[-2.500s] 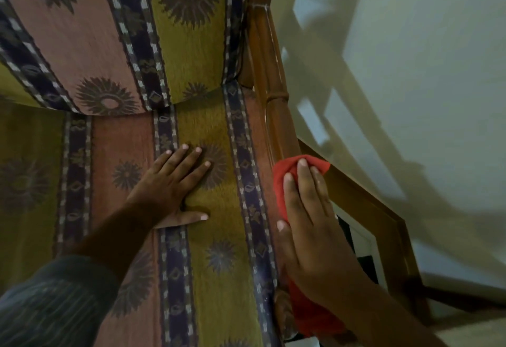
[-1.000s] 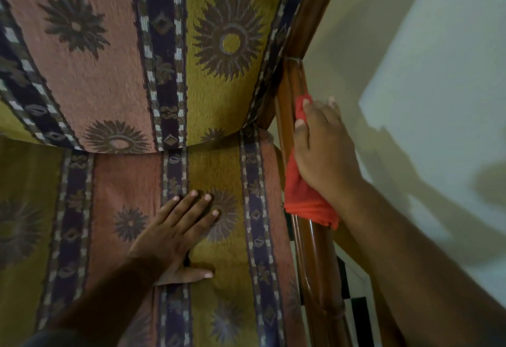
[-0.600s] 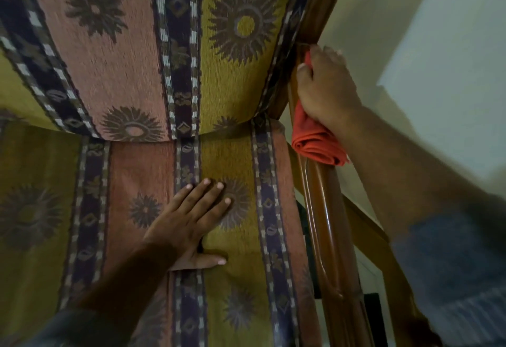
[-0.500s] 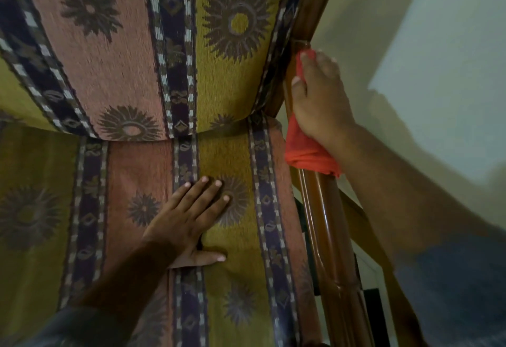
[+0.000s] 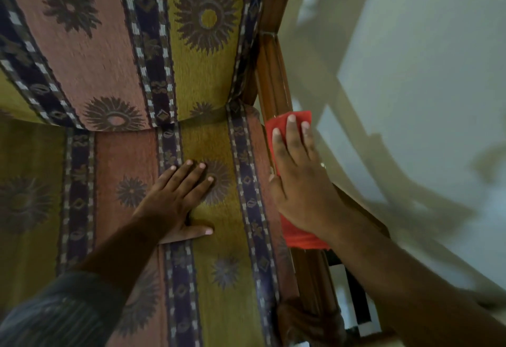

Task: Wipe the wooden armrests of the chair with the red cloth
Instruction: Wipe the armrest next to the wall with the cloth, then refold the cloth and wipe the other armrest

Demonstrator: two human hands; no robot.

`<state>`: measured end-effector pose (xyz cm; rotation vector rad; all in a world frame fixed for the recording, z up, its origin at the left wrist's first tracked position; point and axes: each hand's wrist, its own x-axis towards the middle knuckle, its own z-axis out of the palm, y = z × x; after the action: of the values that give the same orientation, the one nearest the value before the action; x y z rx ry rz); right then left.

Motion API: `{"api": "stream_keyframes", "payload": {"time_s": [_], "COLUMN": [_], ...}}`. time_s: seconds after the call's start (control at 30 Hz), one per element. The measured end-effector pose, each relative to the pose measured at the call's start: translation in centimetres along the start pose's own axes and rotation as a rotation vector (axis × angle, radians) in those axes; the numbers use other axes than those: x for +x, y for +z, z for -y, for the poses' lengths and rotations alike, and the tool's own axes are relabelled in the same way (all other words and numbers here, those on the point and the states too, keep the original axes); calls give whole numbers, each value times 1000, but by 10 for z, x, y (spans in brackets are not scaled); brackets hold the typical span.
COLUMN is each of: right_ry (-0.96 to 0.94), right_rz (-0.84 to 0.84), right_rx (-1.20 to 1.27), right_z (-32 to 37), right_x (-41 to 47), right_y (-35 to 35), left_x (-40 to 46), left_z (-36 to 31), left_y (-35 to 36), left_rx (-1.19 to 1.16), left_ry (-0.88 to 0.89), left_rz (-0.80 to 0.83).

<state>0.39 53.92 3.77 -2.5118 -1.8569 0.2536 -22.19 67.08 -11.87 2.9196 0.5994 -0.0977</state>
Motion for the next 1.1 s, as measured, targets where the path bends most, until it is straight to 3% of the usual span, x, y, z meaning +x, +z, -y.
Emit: {"api": "stream_keyframes", "payload": {"time_s": [0.2, 0.23, 0.3, 0.37, 0.4, 0.47, 0.53, 0.63, 0.83, 1.1], "right_ry": [4, 20, 164, 464, 630, 807, 753, 681, 636, 449], "right_rz": [-45, -93, -261, -390, -356, -172, -103, -159, -213, -230], "right_rx": [95, 225, 560, 756, 796, 848, 812, 812, 900, 1056], "right_z": [7, 8, 9, 1, -6, -14, -16, -11, 17, 164], "right_x": [-38, -38, -40, -43, -45, -54, -58, -62, -74, -91], "right_y": [8, 7, 4, 6, 7, 5, 7, -2, -24, -34], "left_x": [4, 7, 15, 24, 31, 38, 43, 42, 7, -131], "left_z": [-21, -33, -70, -117, -137, -170, -182, -183, -176, -118], "left_y": [-20, -30, -56, -89, -99, -117, -127, -135, -151, -186], "left_rx": [-103, -240, -749, -1256, -1401, -1397, -1241, -1051, -1230, -1128], "left_ry": [-204, -284, -459, -666, -709, -697, -714, -717, -828, -985], "left_rz": [209, 227, 53, -128, -149, -152, -215, -267, -303, -582]}}
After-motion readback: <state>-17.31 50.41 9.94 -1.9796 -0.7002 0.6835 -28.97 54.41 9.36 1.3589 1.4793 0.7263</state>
